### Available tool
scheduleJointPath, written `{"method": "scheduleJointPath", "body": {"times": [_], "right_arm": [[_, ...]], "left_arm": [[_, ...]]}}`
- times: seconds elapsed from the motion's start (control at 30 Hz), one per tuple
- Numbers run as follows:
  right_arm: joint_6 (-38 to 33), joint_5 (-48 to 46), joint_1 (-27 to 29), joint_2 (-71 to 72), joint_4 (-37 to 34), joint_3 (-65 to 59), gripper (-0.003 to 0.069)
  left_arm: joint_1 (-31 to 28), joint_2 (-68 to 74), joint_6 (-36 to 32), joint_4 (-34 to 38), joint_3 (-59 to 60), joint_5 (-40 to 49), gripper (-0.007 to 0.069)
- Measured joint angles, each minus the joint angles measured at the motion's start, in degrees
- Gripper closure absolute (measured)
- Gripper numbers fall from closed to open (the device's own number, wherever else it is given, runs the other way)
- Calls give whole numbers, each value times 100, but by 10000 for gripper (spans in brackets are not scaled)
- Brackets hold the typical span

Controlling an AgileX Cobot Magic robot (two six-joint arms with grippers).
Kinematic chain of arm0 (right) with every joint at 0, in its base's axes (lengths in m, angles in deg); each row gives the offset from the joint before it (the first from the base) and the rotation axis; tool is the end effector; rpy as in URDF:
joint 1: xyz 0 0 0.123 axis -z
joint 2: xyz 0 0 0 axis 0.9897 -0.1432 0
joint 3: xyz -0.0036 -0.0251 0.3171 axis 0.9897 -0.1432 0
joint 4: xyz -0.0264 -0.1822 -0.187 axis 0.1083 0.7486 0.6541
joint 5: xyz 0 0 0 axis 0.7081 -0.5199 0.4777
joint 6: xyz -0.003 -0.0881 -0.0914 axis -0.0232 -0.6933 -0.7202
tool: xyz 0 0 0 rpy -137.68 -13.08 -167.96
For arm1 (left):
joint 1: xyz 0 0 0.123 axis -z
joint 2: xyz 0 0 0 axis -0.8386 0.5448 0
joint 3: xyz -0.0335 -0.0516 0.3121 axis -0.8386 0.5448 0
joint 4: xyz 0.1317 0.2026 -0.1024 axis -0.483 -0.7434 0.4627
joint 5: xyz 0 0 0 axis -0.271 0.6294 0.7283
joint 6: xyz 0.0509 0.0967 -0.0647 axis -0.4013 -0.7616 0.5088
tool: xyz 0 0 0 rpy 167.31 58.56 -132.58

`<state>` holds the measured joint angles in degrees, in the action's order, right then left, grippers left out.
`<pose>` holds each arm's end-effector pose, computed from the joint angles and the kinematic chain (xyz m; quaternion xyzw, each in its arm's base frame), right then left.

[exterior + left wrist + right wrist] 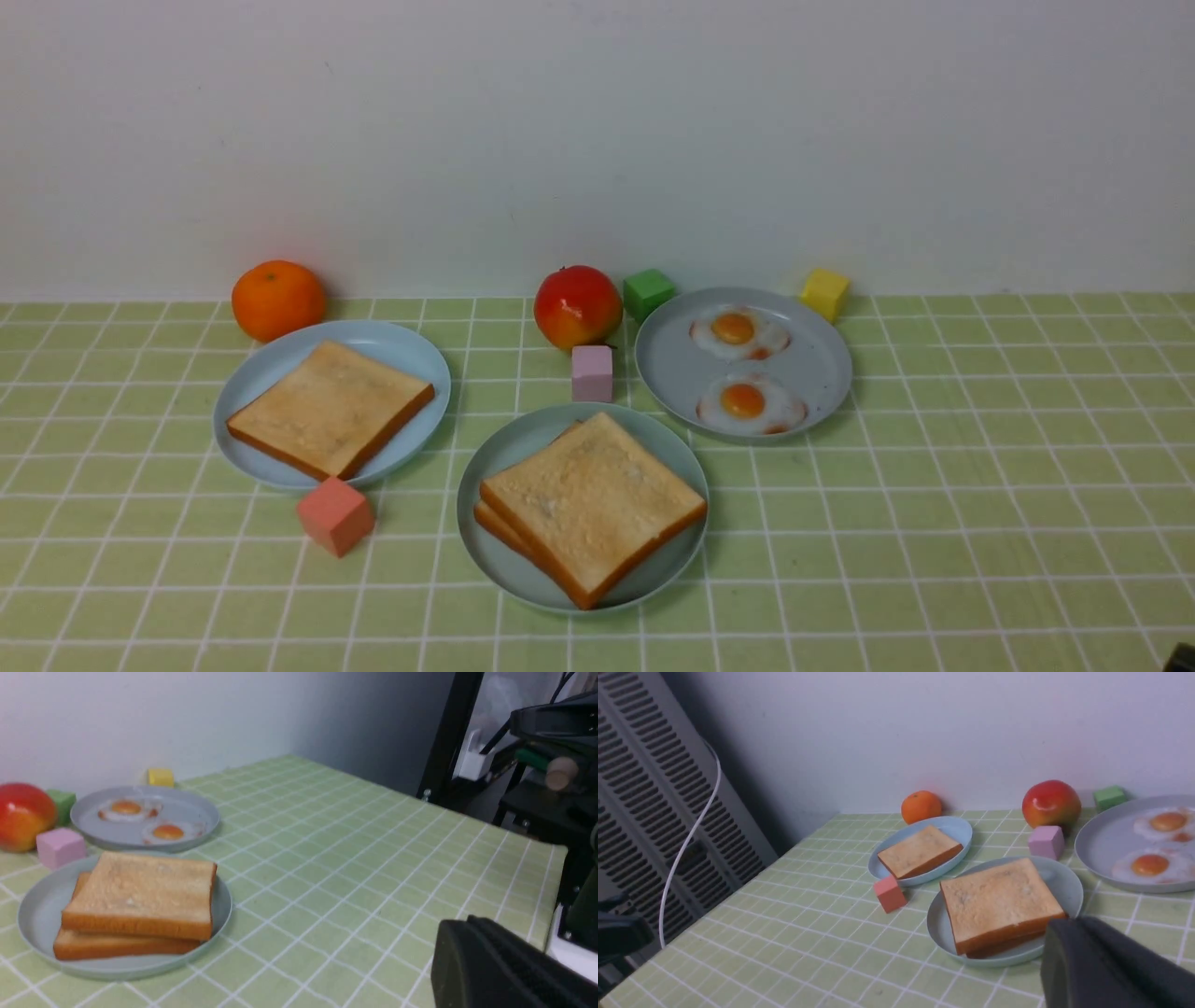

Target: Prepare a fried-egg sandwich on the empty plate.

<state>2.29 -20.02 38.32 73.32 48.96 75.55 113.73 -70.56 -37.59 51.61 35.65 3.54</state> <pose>0.0541 0.0445 0.2475 -0.1335 0.7140 0.3504 0.5912 0.0387 -0.0570 0.2194 0.2874 0.6571 -0.3750 0.5873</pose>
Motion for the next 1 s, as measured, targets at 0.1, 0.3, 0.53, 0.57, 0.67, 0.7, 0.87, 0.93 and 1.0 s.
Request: {"method": "scheduleJointPath", "body": {"times": [0.1,0.3,0.53,0.57,0.67,0.7,0.87,0.93,1.0], "right_arm": [[0,45,0,0,5,-346,645],[440,-26,442,146,-141,-831,641],[589,-486,2978,348,-476,-1136,636],[518,-608,3162,407,-476,-1136,634],[67,-867,3542,570,-476,-1103,630],[-79,-907,3568,570,-471,-1091,630],[-730,-929,3577,575,-525,-1085,630],[-1084,-870,3534,575,-565,-1085,630],[-1360,-775,3513,575,-559,-1098,630]], "left_arm": [[0,0,0,0,0,301,638],[0,0,-7,0,0,611,638],[0,0,-13,0,0,622,638],[0,0,-13,0,0,622,638],[0,0,-13,7,0,620,638],[0,0,-13,13,0,626,637],[0,0,-13,13,0,631,636],[0,0,-13,13,6,632,633],[0,0,-13,13,6,632,631]]}}
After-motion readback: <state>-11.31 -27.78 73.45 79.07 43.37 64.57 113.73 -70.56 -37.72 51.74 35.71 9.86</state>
